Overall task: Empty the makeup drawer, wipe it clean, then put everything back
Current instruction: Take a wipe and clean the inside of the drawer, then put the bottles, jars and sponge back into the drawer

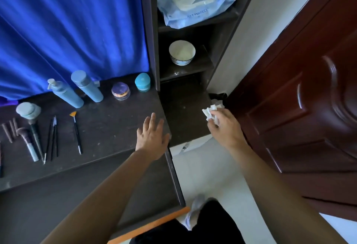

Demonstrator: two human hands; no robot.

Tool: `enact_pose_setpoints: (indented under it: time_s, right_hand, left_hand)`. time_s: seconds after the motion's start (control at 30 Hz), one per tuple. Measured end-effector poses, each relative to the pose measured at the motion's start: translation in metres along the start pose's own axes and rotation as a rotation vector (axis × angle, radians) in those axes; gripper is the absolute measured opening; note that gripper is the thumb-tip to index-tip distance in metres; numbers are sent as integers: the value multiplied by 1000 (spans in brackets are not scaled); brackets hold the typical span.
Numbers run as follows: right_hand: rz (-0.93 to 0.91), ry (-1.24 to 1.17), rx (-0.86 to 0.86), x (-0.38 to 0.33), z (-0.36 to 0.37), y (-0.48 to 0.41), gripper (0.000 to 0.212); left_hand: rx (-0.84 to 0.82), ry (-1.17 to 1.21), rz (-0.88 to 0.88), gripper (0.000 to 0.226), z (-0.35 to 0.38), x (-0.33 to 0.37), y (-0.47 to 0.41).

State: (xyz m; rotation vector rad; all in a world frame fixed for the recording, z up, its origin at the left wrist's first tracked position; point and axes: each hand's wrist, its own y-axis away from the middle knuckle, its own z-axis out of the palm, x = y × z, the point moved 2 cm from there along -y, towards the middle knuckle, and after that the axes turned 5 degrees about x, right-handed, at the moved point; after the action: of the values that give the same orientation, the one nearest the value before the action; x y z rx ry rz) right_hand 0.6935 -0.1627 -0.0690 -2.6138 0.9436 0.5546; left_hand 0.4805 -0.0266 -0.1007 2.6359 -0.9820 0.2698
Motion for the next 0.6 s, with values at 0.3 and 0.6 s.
enact_pose_setpoints:
  time_s: [0.3, 0.6]
  right_hand:
    - [-45, -7, -396, 61, 130, -73, 32]
    - [-144, 282, -1068, 120, 209, -87, 81]
  left_hand:
    - [22, -18, -306, 58, 63, 1, -52]
    - [109, -57, -438, 59, 97, 9, -58]
